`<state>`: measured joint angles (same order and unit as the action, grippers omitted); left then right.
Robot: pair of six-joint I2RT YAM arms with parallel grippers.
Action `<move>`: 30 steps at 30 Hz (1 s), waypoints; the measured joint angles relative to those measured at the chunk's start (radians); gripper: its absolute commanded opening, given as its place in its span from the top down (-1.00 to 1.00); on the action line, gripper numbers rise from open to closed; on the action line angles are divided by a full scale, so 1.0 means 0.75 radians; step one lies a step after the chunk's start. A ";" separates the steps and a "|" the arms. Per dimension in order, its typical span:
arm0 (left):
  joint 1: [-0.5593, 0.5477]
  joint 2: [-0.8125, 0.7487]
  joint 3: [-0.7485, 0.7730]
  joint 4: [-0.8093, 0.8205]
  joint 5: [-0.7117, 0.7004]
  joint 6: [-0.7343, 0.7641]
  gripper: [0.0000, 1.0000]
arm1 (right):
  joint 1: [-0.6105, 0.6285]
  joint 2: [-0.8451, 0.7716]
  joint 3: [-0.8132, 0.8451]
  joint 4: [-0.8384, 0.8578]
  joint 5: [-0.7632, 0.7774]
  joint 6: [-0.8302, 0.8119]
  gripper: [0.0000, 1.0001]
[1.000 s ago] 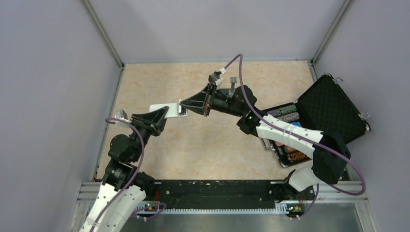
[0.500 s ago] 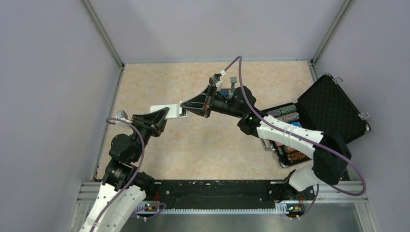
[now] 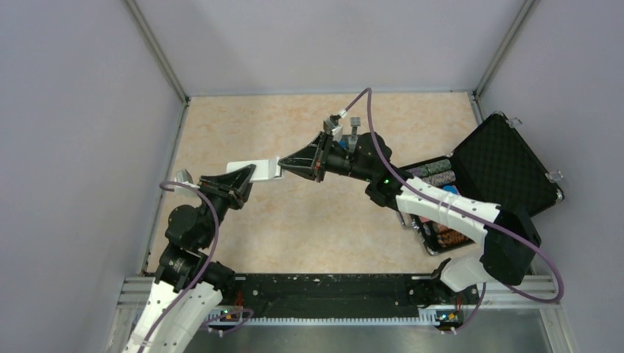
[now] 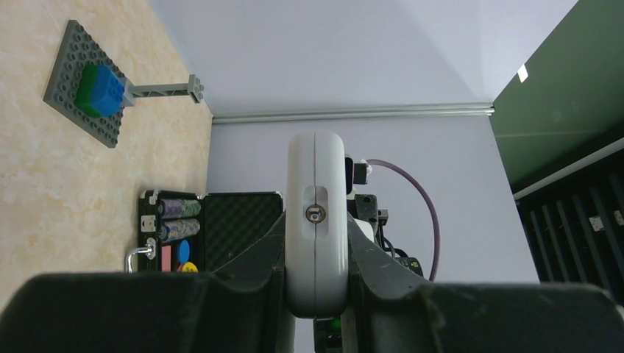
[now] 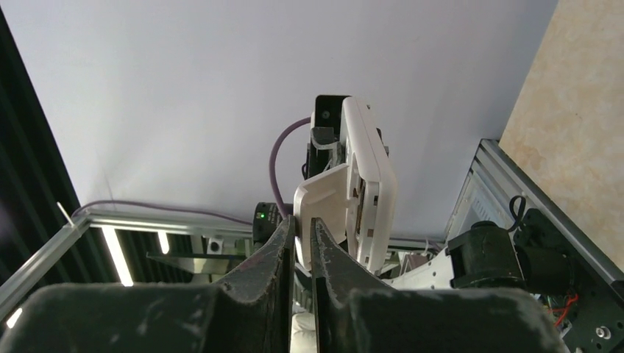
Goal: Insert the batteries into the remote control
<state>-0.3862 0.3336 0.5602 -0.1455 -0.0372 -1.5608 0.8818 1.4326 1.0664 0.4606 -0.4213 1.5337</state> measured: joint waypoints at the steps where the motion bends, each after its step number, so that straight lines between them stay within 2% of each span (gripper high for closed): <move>1: 0.001 0.000 0.000 -0.001 -0.003 0.001 1.00 | 0.000 -0.002 0.000 -0.008 0.003 -0.003 0.72; 7: 0.001 -0.007 0.000 -0.021 -0.007 0.000 1.00 | 0.000 -0.013 0.000 -0.067 0.015 -0.018 0.64; 23: 0.002 -0.032 0.000 -0.068 -0.013 0.012 1.00 | 0.000 -0.044 0.001 -0.254 0.052 -0.091 0.67; 30: 0.002 -0.031 0.000 -0.077 -0.006 0.016 1.00 | 0.000 -0.051 0.002 -0.275 0.053 -0.102 0.52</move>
<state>-0.3847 0.3103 0.5602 -0.2031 -0.0414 -1.5490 0.8818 1.3945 1.0679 0.2546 -0.3813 1.4570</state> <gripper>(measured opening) 0.262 0.217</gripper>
